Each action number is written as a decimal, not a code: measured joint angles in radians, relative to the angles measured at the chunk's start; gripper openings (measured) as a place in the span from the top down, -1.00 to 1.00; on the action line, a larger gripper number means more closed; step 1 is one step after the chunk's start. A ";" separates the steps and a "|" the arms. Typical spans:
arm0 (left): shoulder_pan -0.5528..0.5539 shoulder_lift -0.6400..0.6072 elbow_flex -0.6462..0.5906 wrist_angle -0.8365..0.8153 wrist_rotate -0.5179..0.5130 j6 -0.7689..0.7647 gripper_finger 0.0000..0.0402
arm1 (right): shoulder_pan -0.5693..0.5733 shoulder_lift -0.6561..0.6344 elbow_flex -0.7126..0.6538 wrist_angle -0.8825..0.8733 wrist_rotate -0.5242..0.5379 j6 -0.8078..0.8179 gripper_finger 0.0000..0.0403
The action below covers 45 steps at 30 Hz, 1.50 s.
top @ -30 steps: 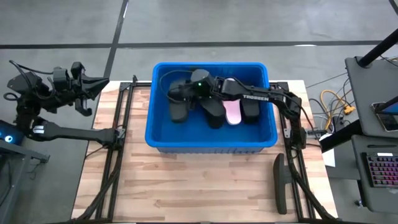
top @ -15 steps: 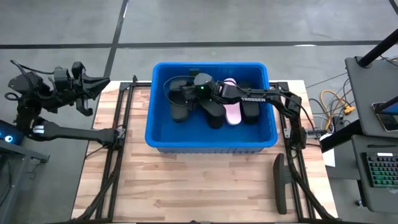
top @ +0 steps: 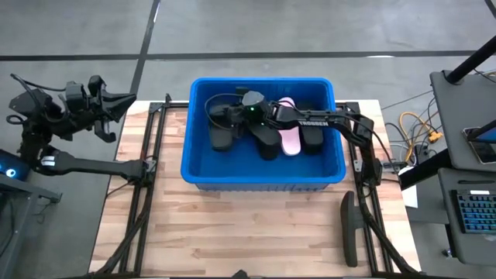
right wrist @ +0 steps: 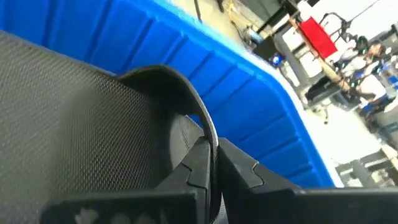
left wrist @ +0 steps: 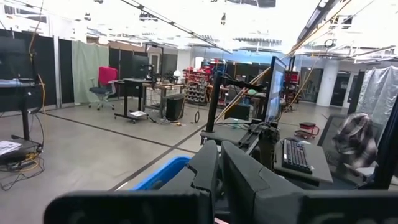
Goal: Pick and place slides into bin
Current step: Put the black slide into the blue bin
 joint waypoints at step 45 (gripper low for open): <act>0.000 0.014 -0.001 0.013 0.001 0.000 0.96 | -0.024 0.146 0.098 -0.098 0.041 0.123 0.06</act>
